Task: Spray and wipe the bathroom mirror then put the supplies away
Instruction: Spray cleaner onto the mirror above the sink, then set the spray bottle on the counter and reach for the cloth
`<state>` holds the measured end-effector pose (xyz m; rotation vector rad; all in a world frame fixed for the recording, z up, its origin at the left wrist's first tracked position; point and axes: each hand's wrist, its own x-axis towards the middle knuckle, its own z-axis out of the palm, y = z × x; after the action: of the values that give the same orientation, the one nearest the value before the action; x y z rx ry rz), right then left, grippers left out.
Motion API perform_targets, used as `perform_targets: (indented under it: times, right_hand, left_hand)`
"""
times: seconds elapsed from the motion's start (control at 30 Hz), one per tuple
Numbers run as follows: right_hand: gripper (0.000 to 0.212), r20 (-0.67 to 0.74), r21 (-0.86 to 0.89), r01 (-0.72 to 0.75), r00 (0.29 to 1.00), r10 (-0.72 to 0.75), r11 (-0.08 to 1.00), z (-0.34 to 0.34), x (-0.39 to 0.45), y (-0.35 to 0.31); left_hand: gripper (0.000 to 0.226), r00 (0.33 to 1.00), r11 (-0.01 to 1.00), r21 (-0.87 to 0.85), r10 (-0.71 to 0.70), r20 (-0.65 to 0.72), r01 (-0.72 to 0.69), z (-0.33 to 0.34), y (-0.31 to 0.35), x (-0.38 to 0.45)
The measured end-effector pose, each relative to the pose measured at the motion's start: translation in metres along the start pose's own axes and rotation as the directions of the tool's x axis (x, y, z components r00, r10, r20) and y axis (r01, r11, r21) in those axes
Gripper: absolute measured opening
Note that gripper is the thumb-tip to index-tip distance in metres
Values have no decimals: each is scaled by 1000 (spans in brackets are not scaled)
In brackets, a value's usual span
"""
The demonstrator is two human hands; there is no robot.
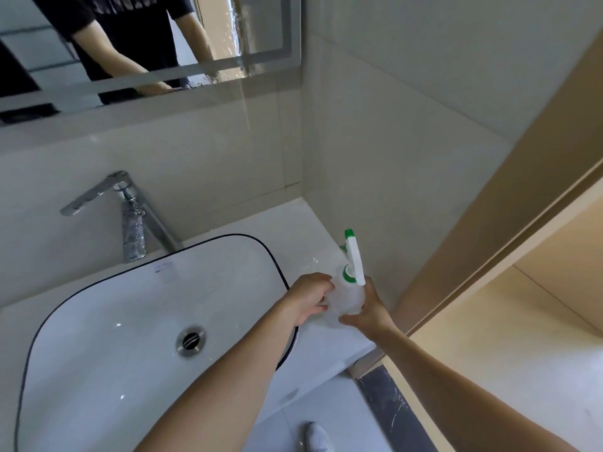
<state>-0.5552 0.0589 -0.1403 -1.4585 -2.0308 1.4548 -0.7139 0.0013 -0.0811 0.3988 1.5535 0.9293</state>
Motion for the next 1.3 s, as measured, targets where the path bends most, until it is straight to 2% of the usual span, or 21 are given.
perform_targets:
  times: [0.07,0.13,0.2,0.3,0.5,0.73,0.97,1.3]
  right_hand:
    - [104,7,0,1,1000,-1,1000,-1,-2,-1]
    - [104,7,3,-3,1000,3,1000,-4,-6,-3]
    - [100,-6,23,-12,1000,12,1000,-7,-10,-5]
    - [91,-49,87,1,999,4,996,-11,-23,-10]
    - [85,-210,151,34,978,-1,988,-6,-77,-28]
    - [65,-469,336,92,879,82,937,17,-175,-21]
    - [56,-575,418,38,785,231,908,28,-251,25]
    - [53,-604,479,-30,714,354,877,45,-265,130]
  left_hand:
    - [18,1000,1000,20,14,-22,-13,1,3,-5]
    - [25,998,997,72,35,-60,-31,0,4,-7]
    - [20,991,984,157,100,-94,-84,-3,6,-13]
    - [42,963,939,281,241,-121,-200,-12,11,-28]
    - [43,858,804,442,496,-130,-398,-44,12,-75]
    - [47,689,626,482,722,-62,-613,-67,-10,-134]
    - [46,646,572,398,760,73,-718,-37,-46,-174]
    - [39,643,494,426,675,362,-758,64,-155,-119]
